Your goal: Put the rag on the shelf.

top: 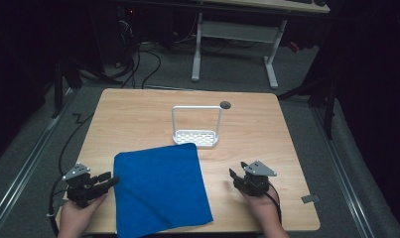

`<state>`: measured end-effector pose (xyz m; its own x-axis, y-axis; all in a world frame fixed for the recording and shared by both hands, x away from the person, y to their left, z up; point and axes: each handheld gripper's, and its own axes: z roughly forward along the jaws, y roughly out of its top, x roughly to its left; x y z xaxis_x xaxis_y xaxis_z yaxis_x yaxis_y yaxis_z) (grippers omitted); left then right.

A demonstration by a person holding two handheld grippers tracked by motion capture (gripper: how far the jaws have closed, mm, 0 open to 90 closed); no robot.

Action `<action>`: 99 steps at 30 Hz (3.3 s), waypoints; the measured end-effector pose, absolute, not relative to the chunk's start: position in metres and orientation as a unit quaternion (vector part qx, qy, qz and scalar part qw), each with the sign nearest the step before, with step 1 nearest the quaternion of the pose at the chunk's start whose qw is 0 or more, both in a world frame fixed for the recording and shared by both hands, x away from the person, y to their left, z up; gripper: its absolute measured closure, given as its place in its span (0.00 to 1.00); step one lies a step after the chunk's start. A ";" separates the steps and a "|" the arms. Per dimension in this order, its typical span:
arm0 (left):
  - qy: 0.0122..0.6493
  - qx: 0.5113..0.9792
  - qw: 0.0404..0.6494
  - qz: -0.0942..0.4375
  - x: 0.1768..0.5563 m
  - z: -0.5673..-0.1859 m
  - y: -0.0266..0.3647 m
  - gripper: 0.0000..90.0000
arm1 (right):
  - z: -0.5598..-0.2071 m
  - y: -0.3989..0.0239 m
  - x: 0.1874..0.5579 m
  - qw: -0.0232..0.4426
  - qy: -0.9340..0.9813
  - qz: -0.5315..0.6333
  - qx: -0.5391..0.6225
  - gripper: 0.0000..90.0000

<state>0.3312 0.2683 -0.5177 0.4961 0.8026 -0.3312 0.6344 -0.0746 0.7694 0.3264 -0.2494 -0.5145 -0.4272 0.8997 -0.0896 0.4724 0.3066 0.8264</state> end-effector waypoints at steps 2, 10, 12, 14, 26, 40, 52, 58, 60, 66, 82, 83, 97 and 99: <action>0.493 0.728 0.468 0.089 0.331 -0.518 0.267 0.60 | -0.514 -0.250 0.326 0.284 0.754 0.380 0.455 0.53; 0.491 0.730 0.468 0.086 0.329 -0.518 0.264 0.60 | -0.514 -0.250 0.327 0.273 0.751 0.386 0.462 0.54; 0.492 0.728 0.469 0.086 0.329 -0.518 0.265 0.59 | -0.515 -0.250 0.328 0.272 0.751 0.385 0.463 0.55; 0.493 0.728 0.469 0.085 0.329 -0.518 0.265 0.59 | -0.514 -0.249 0.328 0.271 0.751 0.388 0.461 0.56; 0.464 0.767 0.432 0.099 0.307 -0.518 0.246 0.61 | -0.508 -0.211 0.334 0.252 0.779 0.419 0.393 0.72; 0.418 0.819 0.388 0.067 0.288 -0.526 0.209 0.71 | -0.523 -0.145 0.354 0.144 0.853 0.385 0.320 0.97; 0.397 0.828 0.393 0.042 0.302 -0.526 0.201 0.70 | -0.528 -0.170 0.345 0.149 0.853 0.361 0.347 0.97; 0.346 0.850 0.397 0.014 0.316 -0.526 0.168 0.70 | -0.527 -0.206 0.326 0.174 0.837 0.347 0.386 0.96; 0.337 0.854 0.396 0.012 0.318 -0.526 0.163 0.70 | -0.527 -0.217 0.323 0.179 0.830 0.346 0.400 0.97; 0.306 0.863 0.401 -0.009 0.315 -0.527 0.142 0.71 | -0.527 -0.239 0.312 0.187 0.815 0.342 0.429 0.96; 0.281 0.872 0.401 -0.013 0.272 -0.526 0.141 0.72 | -0.523 -0.249 0.266 0.163 0.821 0.352 0.418 0.87; 0.282 0.869 0.406 -0.005 0.272 -0.525 0.141 0.72 | -0.522 -0.250 0.267 0.166 0.817 0.362 0.417 0.87; 0.420 0.790 0.425 0.137 0.352 -0.518 0.161 0.55 | -0.520 -0.256 0.287 0.184 0.779 0.396 0.451 0.72; 0.434 0.787 0.418 0.135 0.367 -0.520 0.158 0.55 | -0.520 -0.257 0.288 0.186 0.779 0.398 0.448 0.70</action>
